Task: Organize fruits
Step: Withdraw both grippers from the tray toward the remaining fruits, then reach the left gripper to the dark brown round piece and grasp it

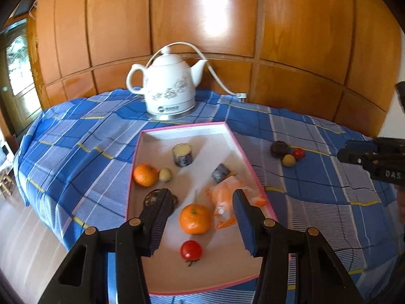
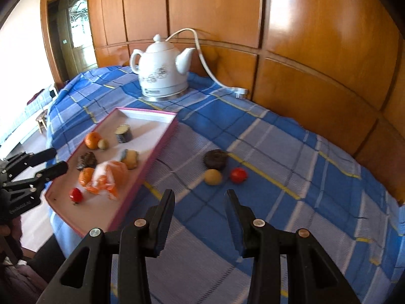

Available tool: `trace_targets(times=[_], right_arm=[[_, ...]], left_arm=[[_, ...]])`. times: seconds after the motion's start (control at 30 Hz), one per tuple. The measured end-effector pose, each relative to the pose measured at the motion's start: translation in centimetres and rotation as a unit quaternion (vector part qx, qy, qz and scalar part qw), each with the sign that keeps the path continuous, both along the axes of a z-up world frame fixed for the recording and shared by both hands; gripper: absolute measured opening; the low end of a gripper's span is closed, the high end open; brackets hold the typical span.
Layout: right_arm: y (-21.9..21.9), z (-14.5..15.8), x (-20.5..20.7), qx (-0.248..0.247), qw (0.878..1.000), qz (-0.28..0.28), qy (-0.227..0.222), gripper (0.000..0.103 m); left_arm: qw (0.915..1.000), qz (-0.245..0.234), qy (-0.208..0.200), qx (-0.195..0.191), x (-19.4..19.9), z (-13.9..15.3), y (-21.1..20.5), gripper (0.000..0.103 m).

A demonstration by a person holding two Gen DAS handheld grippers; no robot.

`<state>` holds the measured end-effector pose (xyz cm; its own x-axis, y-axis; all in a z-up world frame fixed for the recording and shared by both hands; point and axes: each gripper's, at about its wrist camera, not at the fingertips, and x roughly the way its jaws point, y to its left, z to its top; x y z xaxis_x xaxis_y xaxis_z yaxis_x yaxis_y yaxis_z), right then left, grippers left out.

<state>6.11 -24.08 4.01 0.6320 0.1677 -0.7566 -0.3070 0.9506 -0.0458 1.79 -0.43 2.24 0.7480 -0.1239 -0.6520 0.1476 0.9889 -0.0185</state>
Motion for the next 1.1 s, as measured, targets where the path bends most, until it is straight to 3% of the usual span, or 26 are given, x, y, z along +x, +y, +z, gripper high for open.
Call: trace_targets(times=[0.3,0.47,0.67,1.1], right_arm=[[-7.1,-1.4,1.7,-0.026,0.997,-0.075,0.013,0.041],[-9.4,-2.8,1.8,-0.01,0.995,-0.101,0.026,0.041],[-10.2,-3.0,2.0,0.008,0.993,-0.113,0.033,0.041],[-11.2,-1.9,2.1,0.054,0.99,-0.127,0.033,0.041]], left_arm=[[0.9979,-0.064,0.0,-0.003,1.4,1.4,-3.8,0.051],[0.9948,-0.096,0.031,-0.009,3.8,1.3,-6.5,0.051],[0.9887,-0.116,0.09,-0.027,8.1,-0.2,-9.9,0.05],[0.9788,-0.139,0.148,0.026,16.8,-5.0,-16.7,0.051]])
